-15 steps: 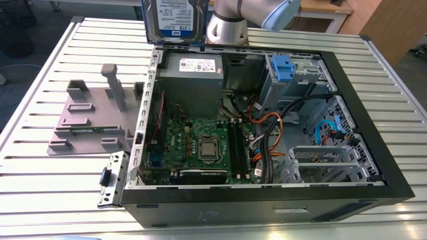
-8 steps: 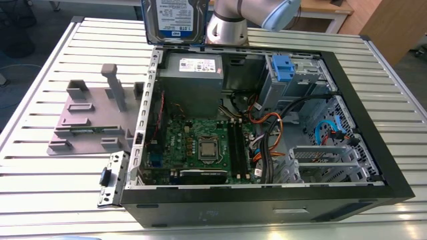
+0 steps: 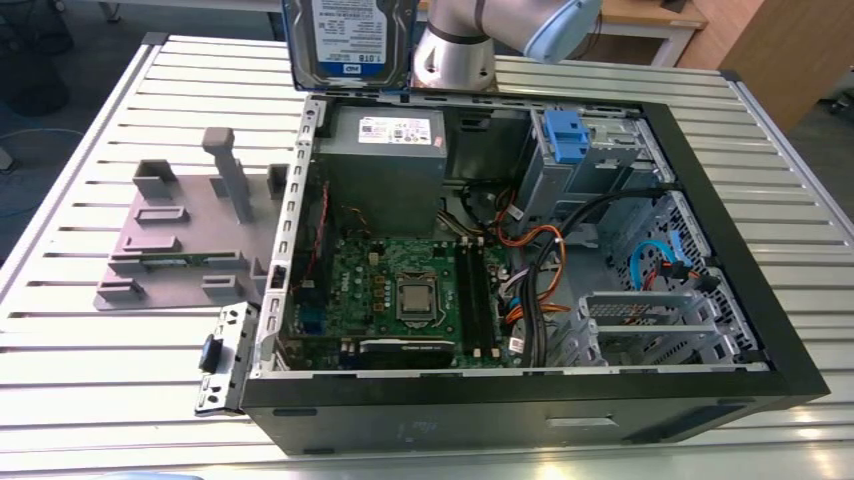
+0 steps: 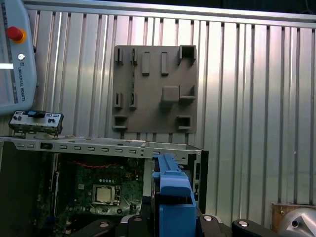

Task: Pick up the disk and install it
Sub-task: 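Pick up the disk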

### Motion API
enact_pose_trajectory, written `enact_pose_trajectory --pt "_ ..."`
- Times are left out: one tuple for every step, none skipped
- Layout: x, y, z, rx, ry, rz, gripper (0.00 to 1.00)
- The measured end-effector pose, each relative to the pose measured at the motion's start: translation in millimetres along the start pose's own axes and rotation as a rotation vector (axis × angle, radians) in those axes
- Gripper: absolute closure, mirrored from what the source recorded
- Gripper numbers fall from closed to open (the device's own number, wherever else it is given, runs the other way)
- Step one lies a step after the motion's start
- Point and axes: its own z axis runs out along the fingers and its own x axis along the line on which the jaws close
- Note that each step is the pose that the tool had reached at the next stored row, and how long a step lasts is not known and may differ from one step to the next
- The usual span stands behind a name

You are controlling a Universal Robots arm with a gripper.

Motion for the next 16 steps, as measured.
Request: enact_pose_trajectory --pt "0.3 0.0 0.0 0.0001 -0.0001 0.000 0.63" --pt "0.6 0.0 0.0 0.0000 0.0000 0.000 0.63" --pt "0.9 0.0 0.0 0.0000 -0.0001 0.000 0.63" --pt "1.2 0.1 0.0 0.0000 0.0000 0.000 0.63" --pt "1.4 0.1 0.0 0.0001 -0.0001 0.000 0.63" --pt "1.7 0.1 0.0 0.0000 -0.0001 0.000 0.63" --pt "2.0 0.1 0.0 0.0001 -0.0001 0.000 0.63" --pt "2.3 0.1 0.0 0.0000 0.0000 0.000 0.63" --pt "2.6 0.1 0.0 0.0000 0.0000 0.000 0.63" --pt "3.0 0.1 -0.1 0.0000 0.0000 0.000 0.63" --pt "3.2 0.1 0.0 0.0000 -0.0001 0.000 0.63" --pt "3.4 0.2 0.0 0.0000 -0.0001 0.000 0.63" --pt "3.7 0.2 -0.1 0.0000 -0.0001 0.000 0.63" --pt "4.1 0.2 0.0 0.0001 -0.0001 0.000 0.63" --pt "4.4 0.2 -0.1 0.0000 0.0000 0.000 0.63" --pt "4.8 0.2 -0.1 0.0000 0.0000 0.000 0.63"
